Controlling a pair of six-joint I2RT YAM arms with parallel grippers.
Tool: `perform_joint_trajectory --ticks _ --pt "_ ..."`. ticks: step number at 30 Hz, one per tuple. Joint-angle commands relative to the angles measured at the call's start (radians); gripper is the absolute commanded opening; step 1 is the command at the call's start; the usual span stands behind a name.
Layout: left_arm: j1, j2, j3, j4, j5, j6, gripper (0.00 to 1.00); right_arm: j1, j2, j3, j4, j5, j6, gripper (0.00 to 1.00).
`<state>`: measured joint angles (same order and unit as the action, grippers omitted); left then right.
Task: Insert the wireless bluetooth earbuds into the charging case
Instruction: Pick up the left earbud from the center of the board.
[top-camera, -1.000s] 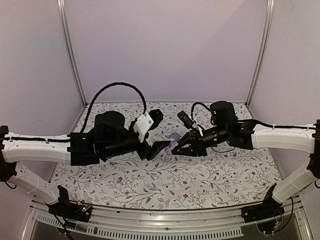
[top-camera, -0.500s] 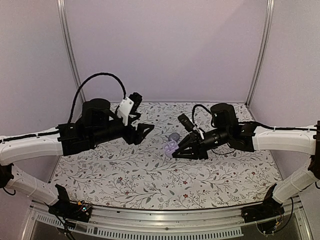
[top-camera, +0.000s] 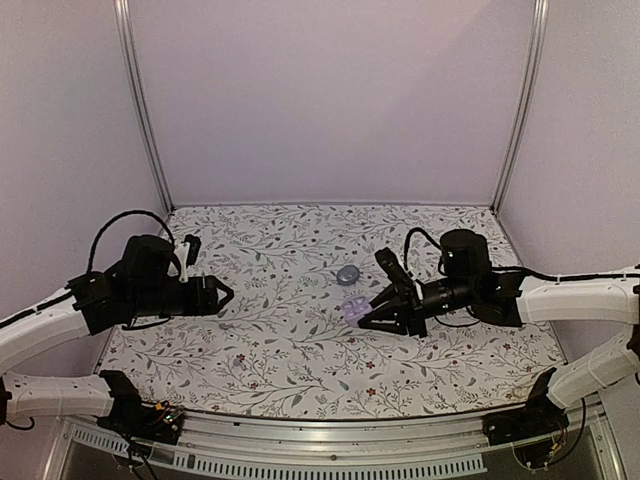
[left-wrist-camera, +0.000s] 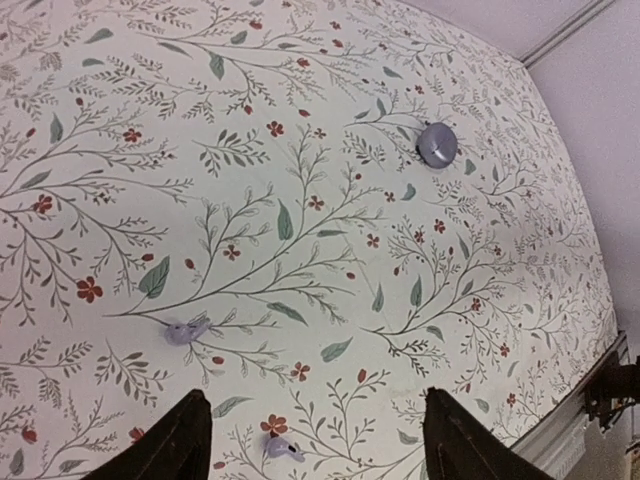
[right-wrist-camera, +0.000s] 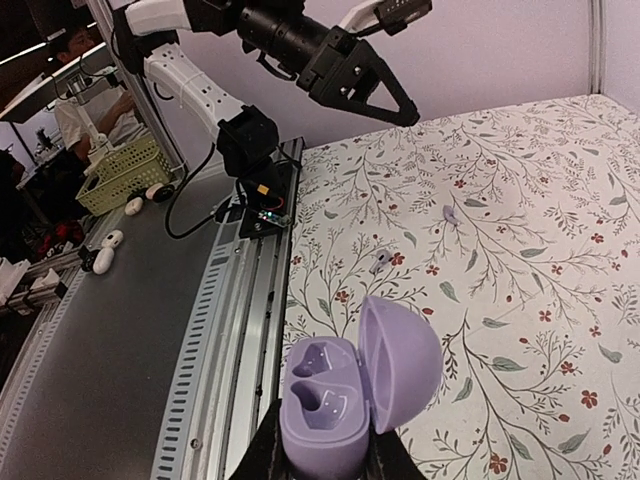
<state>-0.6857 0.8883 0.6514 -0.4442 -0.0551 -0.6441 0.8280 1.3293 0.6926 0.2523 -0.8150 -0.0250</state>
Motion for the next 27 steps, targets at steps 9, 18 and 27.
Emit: perform_joint_trajectory --ticks 9,18,27 --pt "0.134 0.019 -0.111 -0.082 0.266 -0.138 0.67 -0.004 -0.043 -0.074 0.183 0.074 -0.025 0.00" --pt "0.012 0.151 -0.113 -0.081 0.279 -0.210 0.52 -0.004 -0.033 -0.067 0.163 0.081 -0.014 0.00" --pt "-0.102 0.293 -0.124 -0.016 0.236 -0.282 0.43 -0.004 -0.011 -0.046 0.129 0.086 -0.014 0.00"
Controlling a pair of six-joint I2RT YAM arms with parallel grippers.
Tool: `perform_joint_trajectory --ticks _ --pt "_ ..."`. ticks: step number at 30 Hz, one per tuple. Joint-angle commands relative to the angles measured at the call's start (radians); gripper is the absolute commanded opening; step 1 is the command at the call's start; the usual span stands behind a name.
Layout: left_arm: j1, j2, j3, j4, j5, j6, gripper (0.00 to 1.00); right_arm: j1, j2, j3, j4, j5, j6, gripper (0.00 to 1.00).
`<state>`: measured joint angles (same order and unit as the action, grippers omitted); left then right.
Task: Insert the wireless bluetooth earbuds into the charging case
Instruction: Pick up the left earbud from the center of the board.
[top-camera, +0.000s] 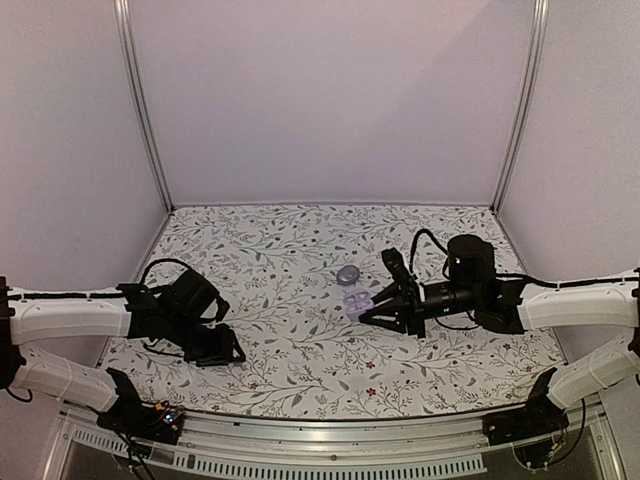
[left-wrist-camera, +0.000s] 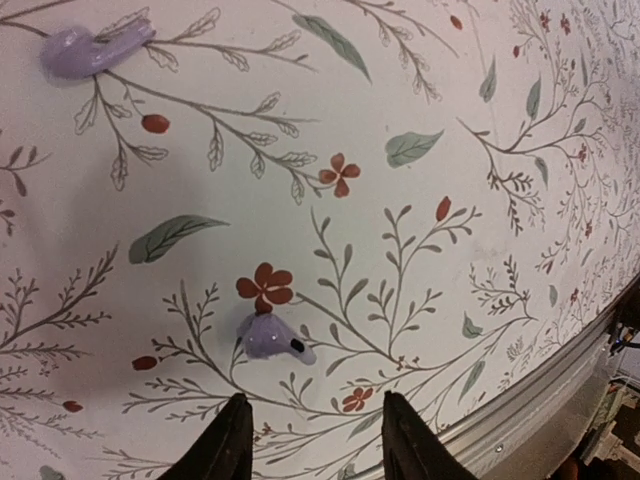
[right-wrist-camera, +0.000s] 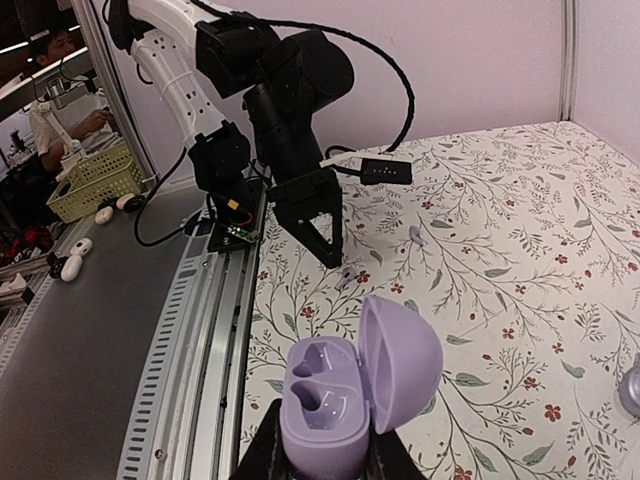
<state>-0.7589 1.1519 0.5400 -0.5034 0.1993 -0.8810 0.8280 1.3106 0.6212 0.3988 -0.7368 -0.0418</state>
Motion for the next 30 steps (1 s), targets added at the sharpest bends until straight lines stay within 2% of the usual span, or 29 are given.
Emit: perform_joint_trajectory --ticks 1,9,21,25,30 --pt "-0.034 0.037 -0.016 0.055 -0.023 -0.048 0.42 -0.004 0.007 0.026 -0.019 0.010 0.003 0.00" --pt "-0.074 0.142 -0.006 0.105 -0.045 -0.036 0.38 -0.004 0.013 0.023 -0.026 0.015 0.005 0.00" --pt "-0.074 0.286 0.060 0.136 -0.087 0.041 0.39 -0.004 0.006 0.025 -0.036 0.017 0.008 0.00" --pt "-0.074 0.297 0.068 0.124 -0.071 0.055 0.37 -0.004 -0.001 0.024 -0.048 0.024 0.007 0.00" --pt "-0.077 0.299 0.129 0.012 -0.087 0.127 0.39 -0.004 -0.007 0.023 -0.051 0.025 0.009 0.00"
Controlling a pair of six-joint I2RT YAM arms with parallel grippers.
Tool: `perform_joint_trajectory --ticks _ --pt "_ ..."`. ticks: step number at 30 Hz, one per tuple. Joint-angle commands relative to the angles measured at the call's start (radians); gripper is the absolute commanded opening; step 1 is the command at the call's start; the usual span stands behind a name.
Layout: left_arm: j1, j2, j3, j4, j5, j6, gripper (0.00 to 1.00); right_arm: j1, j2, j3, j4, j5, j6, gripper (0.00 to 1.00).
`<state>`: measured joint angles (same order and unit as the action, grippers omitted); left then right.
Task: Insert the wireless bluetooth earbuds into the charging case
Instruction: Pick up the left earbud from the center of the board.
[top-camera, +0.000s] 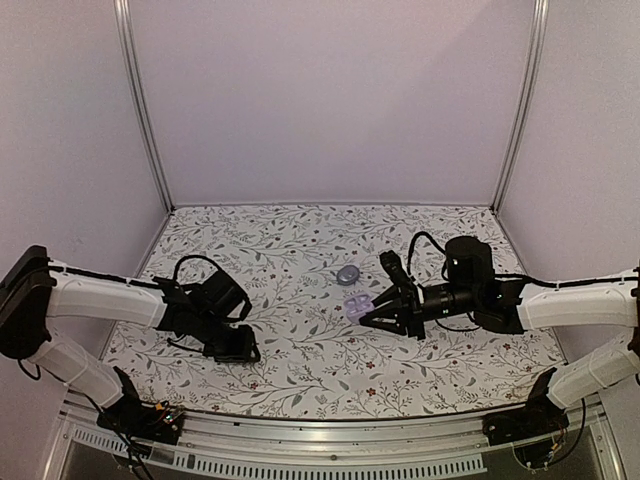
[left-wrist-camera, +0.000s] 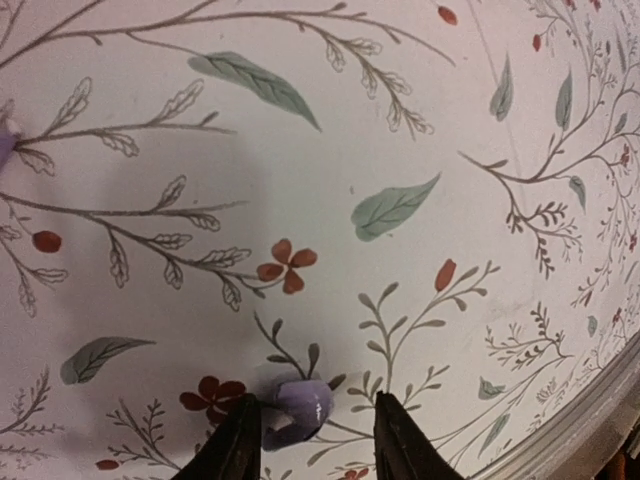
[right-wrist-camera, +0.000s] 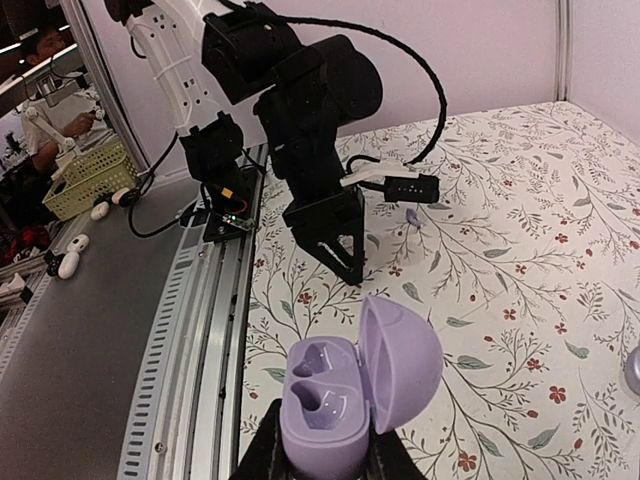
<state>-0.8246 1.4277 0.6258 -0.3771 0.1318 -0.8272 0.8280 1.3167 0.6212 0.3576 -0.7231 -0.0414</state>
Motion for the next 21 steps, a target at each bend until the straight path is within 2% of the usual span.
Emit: perform_joint_trajectory --ticks 1,6,12,18,21 --pt "-0.012 0.031 0.064 -0.136 -0.023 0.090 0.41 -0.004 -0.012 0.023 -0.009 0.011 0.008 0.00" --pt "-0.018 0.108 0.176 -0.252 -0.053 0.192 0.49 -0.004 -0.001 0.029 -0.009 0.004 0.011 0.00" --pt "-0.028 0.196 0.302 -0.373 -0.079 0.317 0.49 -0.004 -0.005 0.028 -0.009 0.004 0.016 0.00" --pt "-0.072 0.288 0.414 -0.520 -0.174 0.391 0.48 -0.004 -0.015 0.022 -0.012 0.005 0.015 0.00" --pt "-0.091 0.313 0.441 -0.545 -0.165 0.412 0.48 -0.004 -0.019 0.017 -0.012 0.006 0.017 0.00"
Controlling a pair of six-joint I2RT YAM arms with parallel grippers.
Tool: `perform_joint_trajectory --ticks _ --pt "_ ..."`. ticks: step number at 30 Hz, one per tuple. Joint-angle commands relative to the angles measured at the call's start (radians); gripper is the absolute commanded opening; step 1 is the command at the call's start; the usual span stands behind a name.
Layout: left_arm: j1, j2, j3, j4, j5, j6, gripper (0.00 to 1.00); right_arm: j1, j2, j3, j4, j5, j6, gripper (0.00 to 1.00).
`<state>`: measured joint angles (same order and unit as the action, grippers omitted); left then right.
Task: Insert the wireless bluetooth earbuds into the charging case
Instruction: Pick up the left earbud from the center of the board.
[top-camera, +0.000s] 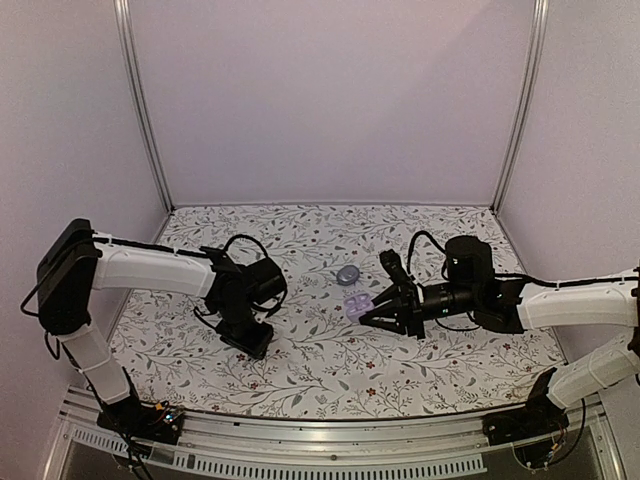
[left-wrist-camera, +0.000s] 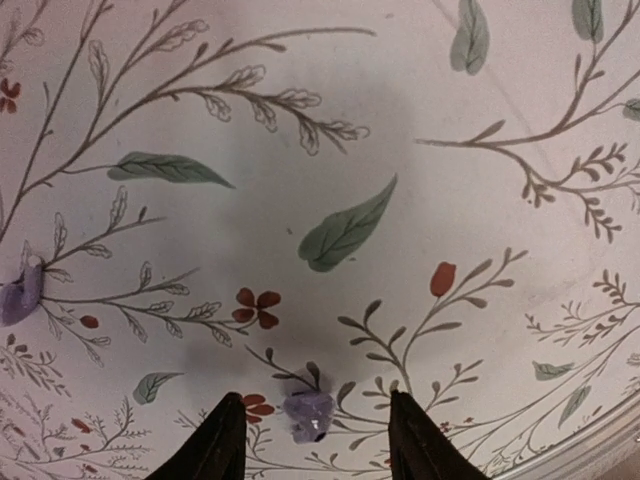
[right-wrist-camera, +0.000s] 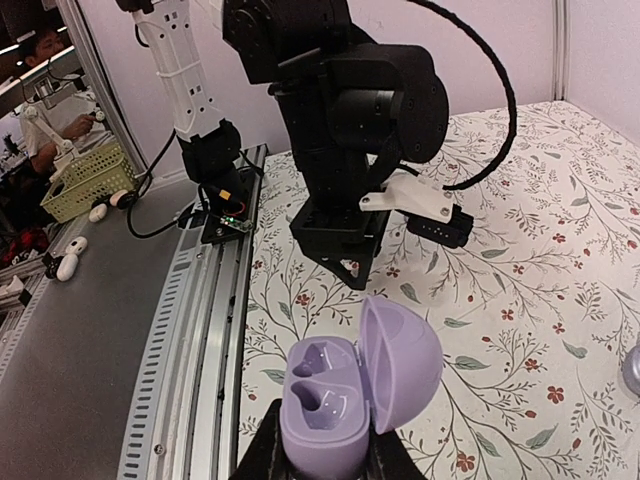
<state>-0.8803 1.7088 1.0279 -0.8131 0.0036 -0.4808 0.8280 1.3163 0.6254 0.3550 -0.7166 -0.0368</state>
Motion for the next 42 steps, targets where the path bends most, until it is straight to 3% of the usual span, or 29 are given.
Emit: perform_joint_trajectory --ticks 1,26,42 --pt "-0.040 0.042 0.047 -0.117 -0.033 0.072 0.48 -0.004 -0.021 0.011 -0.009 0.000 0.012 0.00" --pt "-0.084 0.207 0.177 -0.219 -0.102 0.142 0.29 -0.004 -0.064 -0.029 -0.001 0.004 0.024 0.00" --pt "-0.092 0.218 0.174 -0.254 -0.102 0.153 0.30 -0.004 -0.061 -0.034 0.004 -0.002 0.026 0.00"
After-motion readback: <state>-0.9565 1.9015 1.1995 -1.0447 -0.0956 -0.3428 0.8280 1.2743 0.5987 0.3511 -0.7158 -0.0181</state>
